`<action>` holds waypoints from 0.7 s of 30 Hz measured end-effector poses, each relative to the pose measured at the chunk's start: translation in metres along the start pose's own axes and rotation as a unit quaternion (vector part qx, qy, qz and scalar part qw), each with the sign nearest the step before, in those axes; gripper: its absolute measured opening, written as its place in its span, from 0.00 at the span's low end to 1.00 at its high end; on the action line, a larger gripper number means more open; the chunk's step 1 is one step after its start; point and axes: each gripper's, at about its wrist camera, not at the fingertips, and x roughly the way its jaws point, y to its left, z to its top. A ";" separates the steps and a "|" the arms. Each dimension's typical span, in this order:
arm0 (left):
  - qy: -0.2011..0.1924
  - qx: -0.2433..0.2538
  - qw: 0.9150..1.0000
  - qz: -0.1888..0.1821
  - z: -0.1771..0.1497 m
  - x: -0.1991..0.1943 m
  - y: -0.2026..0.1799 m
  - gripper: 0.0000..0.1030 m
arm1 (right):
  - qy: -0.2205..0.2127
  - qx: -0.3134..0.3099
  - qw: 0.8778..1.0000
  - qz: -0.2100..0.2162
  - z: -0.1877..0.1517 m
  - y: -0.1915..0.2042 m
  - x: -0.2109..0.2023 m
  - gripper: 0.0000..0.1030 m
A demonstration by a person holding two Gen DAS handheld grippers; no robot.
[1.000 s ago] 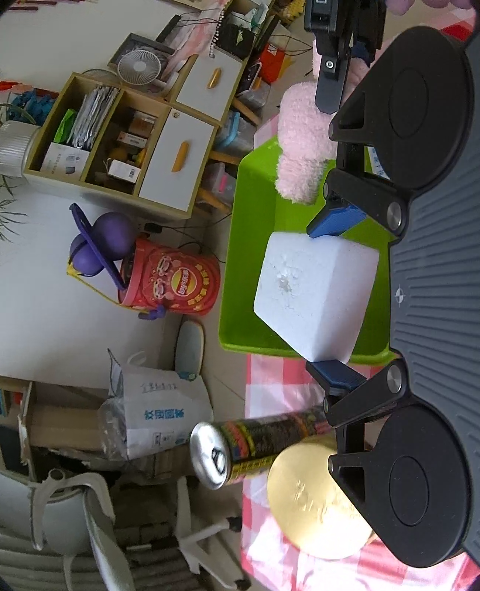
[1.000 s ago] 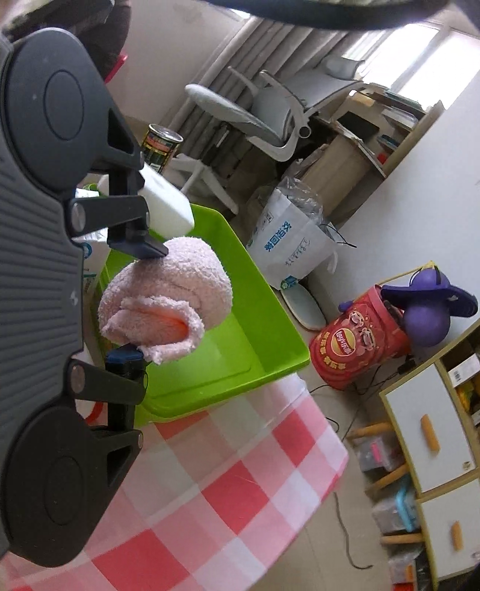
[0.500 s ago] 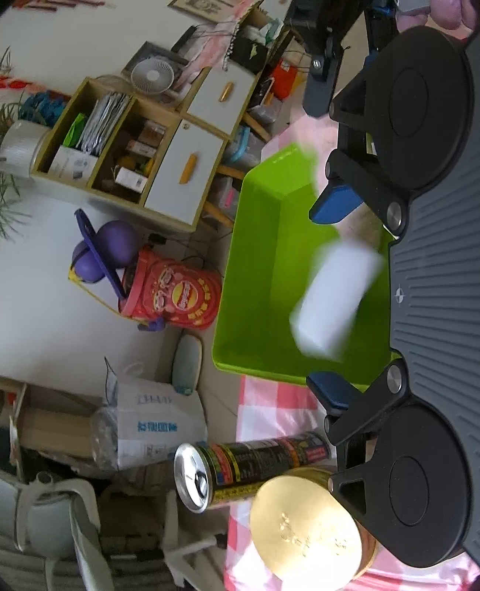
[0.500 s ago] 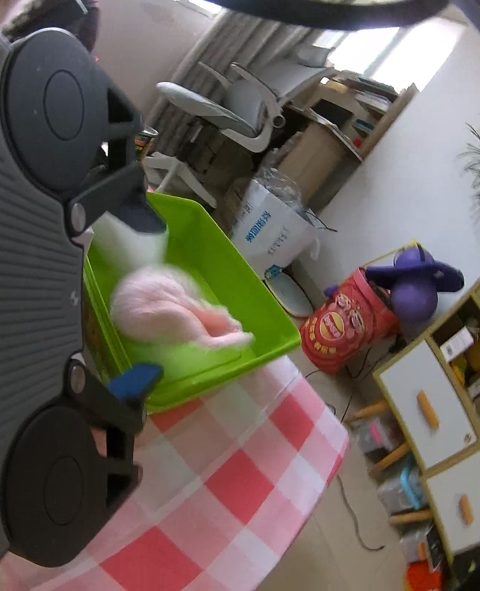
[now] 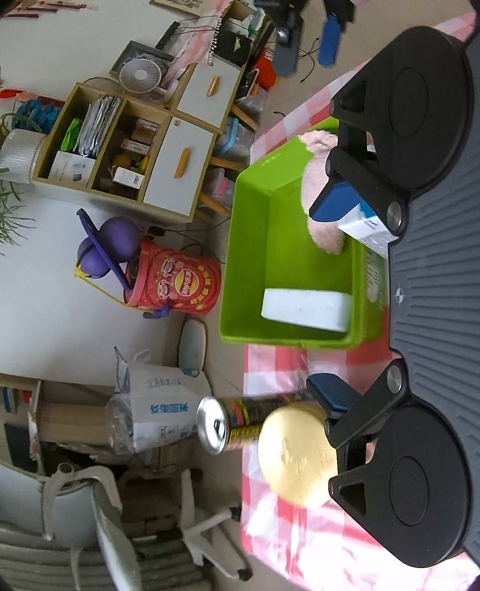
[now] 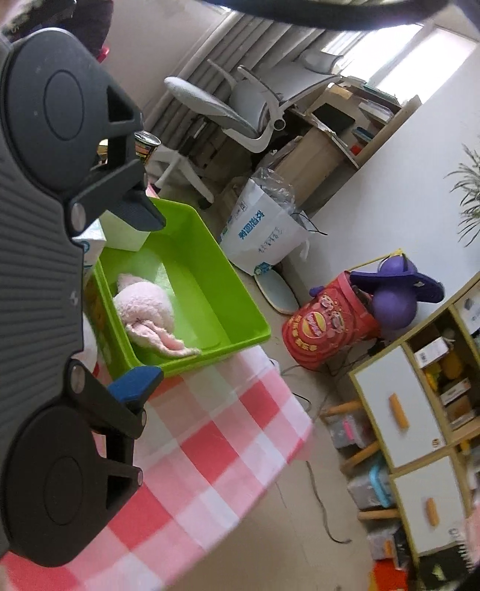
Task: Organize soft objects
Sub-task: 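Move the left tool to the burger plush while the right tool moves to the teal-dress doll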
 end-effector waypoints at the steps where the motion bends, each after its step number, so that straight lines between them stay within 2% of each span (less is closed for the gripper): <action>1: -0.003 0.001 1.000 0.002 -0.001 -0.006 0.002 0.85 | -0.004 -0.005 1.000 -0.002 0.001 0.002 -0.008 0.57; 10: -0.008 0.007 1.000 0.012 -0.020 -0.063 0.014 0.91 | -0.005 -0.029 0.999 -0.022 -0.011 0.014 -0.060 0.59; 17: 0.003 0.005 1.000 0.016 -0.042 -0.095 0.021 0.94 | 0.015 -0.077 0.997 -0.028 -0.040 0.027 -0.083 0.60; 21: 0.016 -0.008 1.000 0.017 -0.056 -0.106 0.028 0.95 | 0.028 -0.110 0.993 -0.020 -0.063 0.035 -0.091 0.64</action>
